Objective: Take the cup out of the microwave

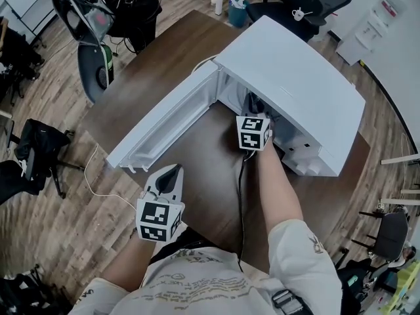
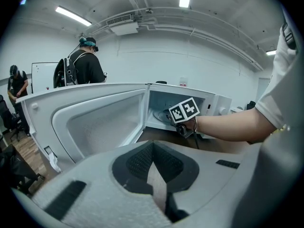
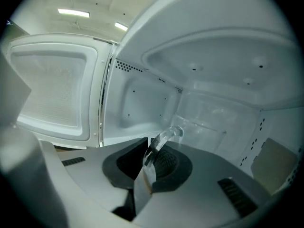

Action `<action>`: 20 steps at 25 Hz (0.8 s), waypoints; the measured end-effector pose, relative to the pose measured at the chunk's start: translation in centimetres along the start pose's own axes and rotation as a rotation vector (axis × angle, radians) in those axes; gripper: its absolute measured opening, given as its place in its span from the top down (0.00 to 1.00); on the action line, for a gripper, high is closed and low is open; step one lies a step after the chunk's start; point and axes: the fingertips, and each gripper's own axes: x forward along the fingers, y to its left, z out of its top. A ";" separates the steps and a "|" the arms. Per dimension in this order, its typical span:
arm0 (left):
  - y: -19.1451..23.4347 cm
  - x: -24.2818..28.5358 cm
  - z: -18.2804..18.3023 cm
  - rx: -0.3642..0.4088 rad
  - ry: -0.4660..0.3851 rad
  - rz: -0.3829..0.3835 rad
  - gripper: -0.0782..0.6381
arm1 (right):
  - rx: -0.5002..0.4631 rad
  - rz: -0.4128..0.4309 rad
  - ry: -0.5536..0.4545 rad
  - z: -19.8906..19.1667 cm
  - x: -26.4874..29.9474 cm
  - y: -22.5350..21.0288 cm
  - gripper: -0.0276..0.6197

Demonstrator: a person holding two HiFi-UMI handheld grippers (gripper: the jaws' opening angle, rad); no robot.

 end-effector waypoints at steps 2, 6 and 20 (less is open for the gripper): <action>-0.2 -0.2 0.1 0.004 -0.003 -0.005 0.88 | 0.009 -0.008 -0.016 0.3 -0.7 0.3 0.91; -0.8 -0.7 0.3 0.009 -0.012 -0.018 0.88 | 0.015 -0.036 -0.023 0.2 -2.1 0.6 0.91; -2.7 -4.0 1.7 0.034 -0.075 -0.038 0.88 | 0.067 -0.048 -0.070 1.7 -10.8 3.8 0.91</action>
